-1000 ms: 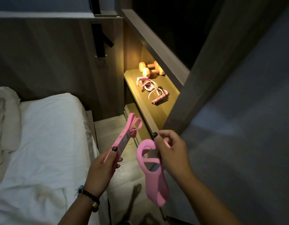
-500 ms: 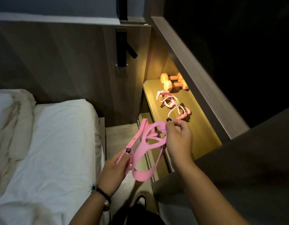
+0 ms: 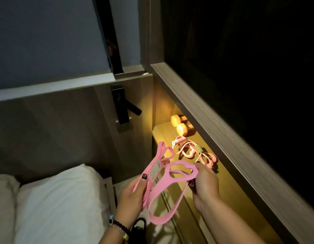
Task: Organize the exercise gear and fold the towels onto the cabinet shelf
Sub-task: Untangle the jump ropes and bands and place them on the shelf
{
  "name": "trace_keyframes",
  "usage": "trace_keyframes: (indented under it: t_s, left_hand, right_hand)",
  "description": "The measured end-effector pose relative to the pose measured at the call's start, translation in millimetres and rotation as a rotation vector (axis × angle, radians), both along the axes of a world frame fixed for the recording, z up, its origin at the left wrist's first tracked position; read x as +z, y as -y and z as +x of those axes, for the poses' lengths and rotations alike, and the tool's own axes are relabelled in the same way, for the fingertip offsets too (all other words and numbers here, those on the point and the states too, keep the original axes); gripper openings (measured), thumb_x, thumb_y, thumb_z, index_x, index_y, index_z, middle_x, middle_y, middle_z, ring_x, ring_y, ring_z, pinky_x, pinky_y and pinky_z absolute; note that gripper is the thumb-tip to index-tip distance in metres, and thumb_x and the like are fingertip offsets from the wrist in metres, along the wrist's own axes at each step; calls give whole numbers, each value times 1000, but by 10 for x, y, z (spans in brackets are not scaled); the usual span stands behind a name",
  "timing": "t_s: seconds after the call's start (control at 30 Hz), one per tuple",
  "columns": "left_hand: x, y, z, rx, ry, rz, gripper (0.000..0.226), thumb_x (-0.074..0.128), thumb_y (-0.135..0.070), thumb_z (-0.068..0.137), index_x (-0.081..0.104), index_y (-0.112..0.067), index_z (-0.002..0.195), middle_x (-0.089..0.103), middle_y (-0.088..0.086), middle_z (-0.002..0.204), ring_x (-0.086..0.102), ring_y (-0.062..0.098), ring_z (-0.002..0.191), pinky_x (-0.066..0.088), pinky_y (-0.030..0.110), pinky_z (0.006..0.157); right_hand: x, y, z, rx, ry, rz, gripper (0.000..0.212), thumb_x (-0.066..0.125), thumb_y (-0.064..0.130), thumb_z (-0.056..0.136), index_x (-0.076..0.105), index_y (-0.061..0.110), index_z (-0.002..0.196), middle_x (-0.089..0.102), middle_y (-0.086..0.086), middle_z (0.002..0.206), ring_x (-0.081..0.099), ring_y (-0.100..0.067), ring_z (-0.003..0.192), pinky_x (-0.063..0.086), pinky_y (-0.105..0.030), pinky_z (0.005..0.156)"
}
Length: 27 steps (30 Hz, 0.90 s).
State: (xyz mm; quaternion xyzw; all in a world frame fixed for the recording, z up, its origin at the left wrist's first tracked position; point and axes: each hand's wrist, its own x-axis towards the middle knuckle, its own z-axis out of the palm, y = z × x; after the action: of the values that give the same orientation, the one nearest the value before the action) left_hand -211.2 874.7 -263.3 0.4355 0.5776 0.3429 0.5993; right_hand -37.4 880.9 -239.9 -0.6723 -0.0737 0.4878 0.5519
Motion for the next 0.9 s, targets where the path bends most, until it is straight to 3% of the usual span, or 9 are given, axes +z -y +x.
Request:
trace_keyframes:
  t_s: [0.1,0.27,0.4,0.47,0.6,0.7,0.77,0.83,0.9]
  left_hand:
    - [-219,-565,-48,-102,-88,-42,31,46,-28,100,74,-23,89,74,9,78,70,25,76,53,31,68]
    - [-398,-1464,-105,-275,-114,-27,27,43,-28,102,69,-31,97,72,14,81,68,27,78,55,46,82]
    - [-551,-1995,-62,-371,-127,16,28,45,-29,101,70,-36,90,73,8,80,69,31,81,55,47,80]
    - [-642,-2117,13,-398,-151,64,31,46,-30,100,72,-31,85,72,7,77,67,31,79,54,38,72]
    - [-879,-2191,213,-322,-203,167,31,48,-29,99,71,-15,85,69,7,76,64,21,74,44,19,57]
    - [-1141,-2187,324,-286,-178,171,21,51,-33,96,70,-24,102,70,-1,84,66,16,83,52,28,72]
    - [-1279,-2171,379,-280,-110,170,23,57,-31,94,65,-28,115,70,-2,99,64,17,97,53,35,87]
    - [-1412,-2126,445,-294,-29,169,20,58,-37,93,65,-28,110,69,-4,98,63,19,97,52,37,85]
    - [-1506,-2053,473,-299,54,180,12,56,-40,94,63,-33,100,68,-5,90,63,19,91,52,35,77]
  right_hand:
    - [-227,-356,-29,-95,-42,-87,12,52,12,95,59,2,93,49,-8,72,45,-18,61,38,-30,55]
    - [-444,-890,-28,-320,-159,-113,9,58,8,86,64,1,88,63,-12,75,58,-30,69,45,-36,61]
    - [-501,-1028,96,-503,-270,-83,19,43,-5,93,57,4,84,59,-12,81,57,-22,70,52,-26,54]
    - [-630,-1045,160,-596,-320,-41,27,34,-6,97,49,7,79,50,-7,80,50,-16,69,50,-17,45]
    - [-942,-981,156,-748,-426,-15,27,29,-1,98,51,2,84,47,-9,73,47,-13,64,46,-14,38]
    - [-1163,-953,112,-817,-382,112,21,32,-10,95,53,-11,93,51,-15,70,50,-21,62,47,-21,40]
    - [-1320,-880,97,-949,-399,246,21,28,-10,97,49,-13,98,54,-17,55,55,-26,51,42,-17,31]
    - [-1471,-697,-14,-939,-441,332,33,30,4,101,58,-3,85,57,-7,42,57,-16,35,42,-15,32]
    - [-1654,-548,-123,-918,-428,439,54,35,11,100,70,6,58,62,-2,47,58,-10,36,47,-15,40]
